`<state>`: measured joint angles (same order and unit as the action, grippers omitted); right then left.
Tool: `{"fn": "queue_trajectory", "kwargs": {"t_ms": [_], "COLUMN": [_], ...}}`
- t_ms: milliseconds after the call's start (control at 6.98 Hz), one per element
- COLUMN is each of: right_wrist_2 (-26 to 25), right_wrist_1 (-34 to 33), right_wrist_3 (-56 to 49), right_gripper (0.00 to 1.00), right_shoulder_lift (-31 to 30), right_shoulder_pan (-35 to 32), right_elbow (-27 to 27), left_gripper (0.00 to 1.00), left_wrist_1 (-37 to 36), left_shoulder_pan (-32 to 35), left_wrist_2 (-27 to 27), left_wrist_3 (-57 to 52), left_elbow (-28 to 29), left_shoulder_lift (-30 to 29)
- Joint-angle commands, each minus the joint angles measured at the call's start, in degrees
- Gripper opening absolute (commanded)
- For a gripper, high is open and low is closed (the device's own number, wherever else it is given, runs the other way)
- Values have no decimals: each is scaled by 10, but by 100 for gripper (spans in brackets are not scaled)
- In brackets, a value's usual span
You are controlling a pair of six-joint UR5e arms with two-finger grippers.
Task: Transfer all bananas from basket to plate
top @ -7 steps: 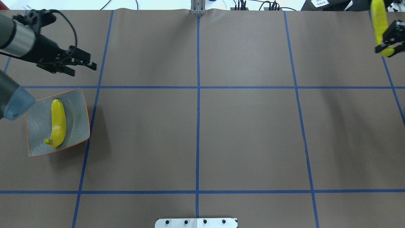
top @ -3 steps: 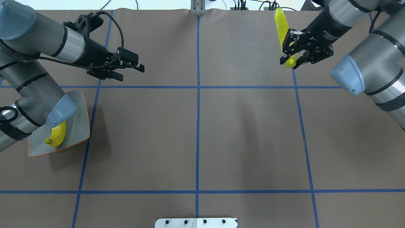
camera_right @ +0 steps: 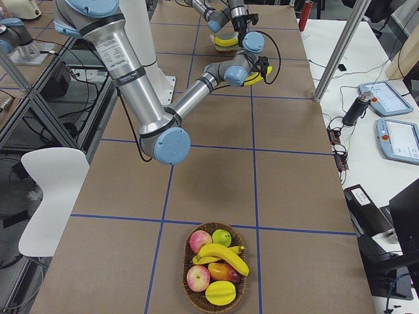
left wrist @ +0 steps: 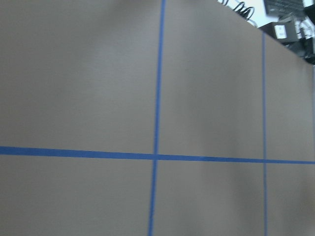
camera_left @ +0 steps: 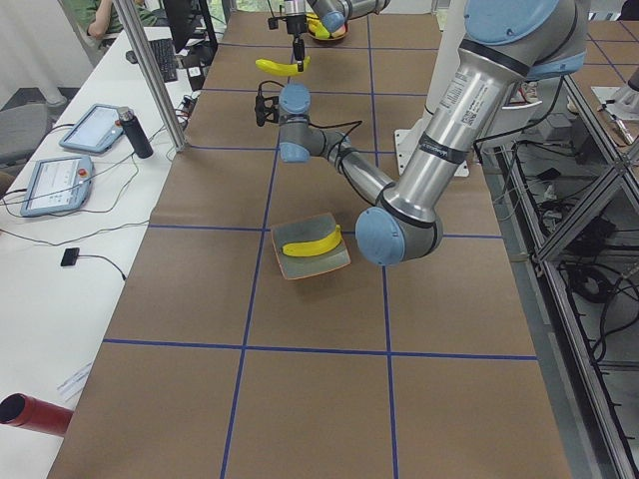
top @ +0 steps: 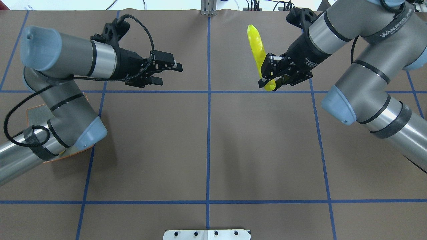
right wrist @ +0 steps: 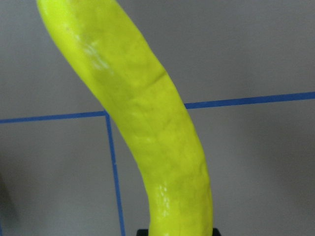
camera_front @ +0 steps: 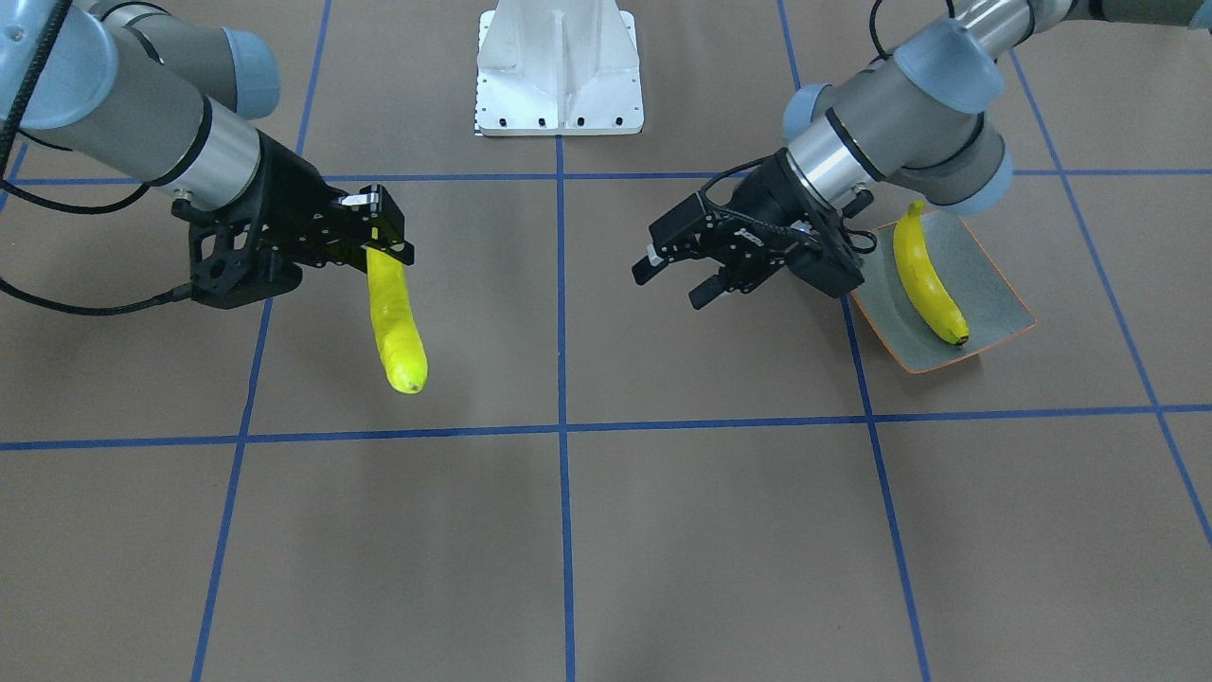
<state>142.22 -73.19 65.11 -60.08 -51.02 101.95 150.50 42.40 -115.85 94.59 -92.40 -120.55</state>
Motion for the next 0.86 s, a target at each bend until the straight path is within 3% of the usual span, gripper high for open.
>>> {"fn": "queue_trajectory", "kwargs": {"t_ms": [0, 287, 717], "right_wrist_2": [-6, -6, -4], "right_wrist_1": [60, 99, 100], "right_wrist_3": [25, 67, 80], "right_gripper": [0, 0, 0], "right_shoulder_lift": [3, 3, 4], "right_shoulder_pan": [33, 54, 89], "right_elbow": [-1, -3, 4], "left_gripper": [100, 100, 100], "left_wrist_1": [92, 118, 118], "left_shoulder_pan": [-55, -102, -116], "left_wrist_2": [83, 151, 165], "left_wrist_3": [59, 64, 63], "left_elbow": [2, 3, 20], "left_shoulder_lift": [-3, -8, -25]}}
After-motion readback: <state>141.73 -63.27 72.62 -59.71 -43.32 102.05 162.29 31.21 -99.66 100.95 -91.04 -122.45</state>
